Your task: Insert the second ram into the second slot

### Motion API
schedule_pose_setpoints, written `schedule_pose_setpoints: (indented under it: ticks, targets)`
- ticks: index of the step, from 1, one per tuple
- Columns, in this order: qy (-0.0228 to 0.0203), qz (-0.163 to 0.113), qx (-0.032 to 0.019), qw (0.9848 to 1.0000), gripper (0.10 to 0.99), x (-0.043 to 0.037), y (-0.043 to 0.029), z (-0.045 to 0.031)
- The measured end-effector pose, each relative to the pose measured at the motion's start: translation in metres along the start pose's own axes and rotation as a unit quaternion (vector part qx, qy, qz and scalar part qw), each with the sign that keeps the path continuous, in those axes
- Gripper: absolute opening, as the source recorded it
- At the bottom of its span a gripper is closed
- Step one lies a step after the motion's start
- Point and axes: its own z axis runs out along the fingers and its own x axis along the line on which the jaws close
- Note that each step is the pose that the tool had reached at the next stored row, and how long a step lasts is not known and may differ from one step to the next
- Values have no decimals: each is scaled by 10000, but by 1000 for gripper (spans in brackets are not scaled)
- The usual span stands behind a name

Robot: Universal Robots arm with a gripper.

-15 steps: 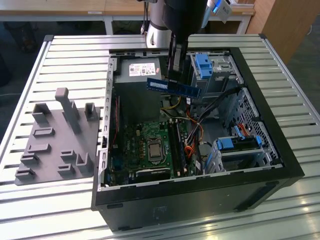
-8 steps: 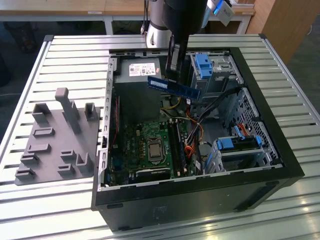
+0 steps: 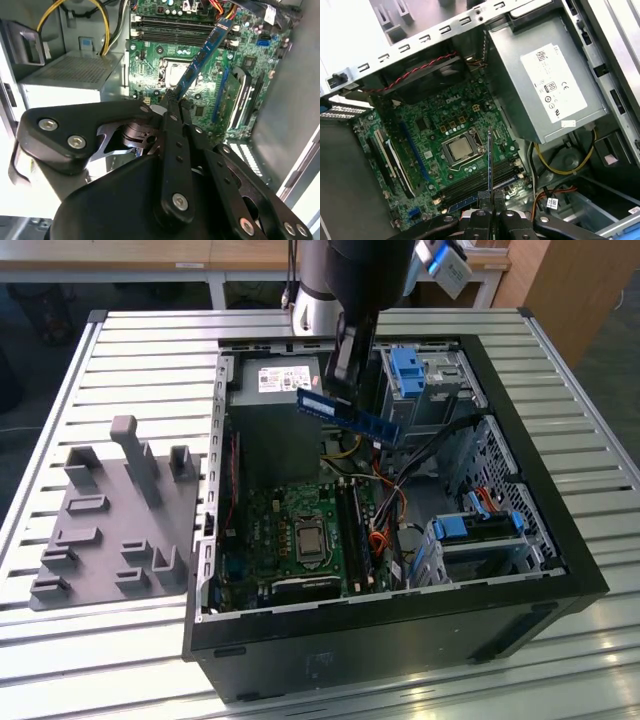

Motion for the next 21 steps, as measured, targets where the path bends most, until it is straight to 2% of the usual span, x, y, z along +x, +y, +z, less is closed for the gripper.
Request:
schedule_pose_setpoints:
  ticks: [7,21]
  targets:
    - [-15,403,5,9992,133,0,0,3]
    - [-38,1018,14,9948,133,0,0,6]
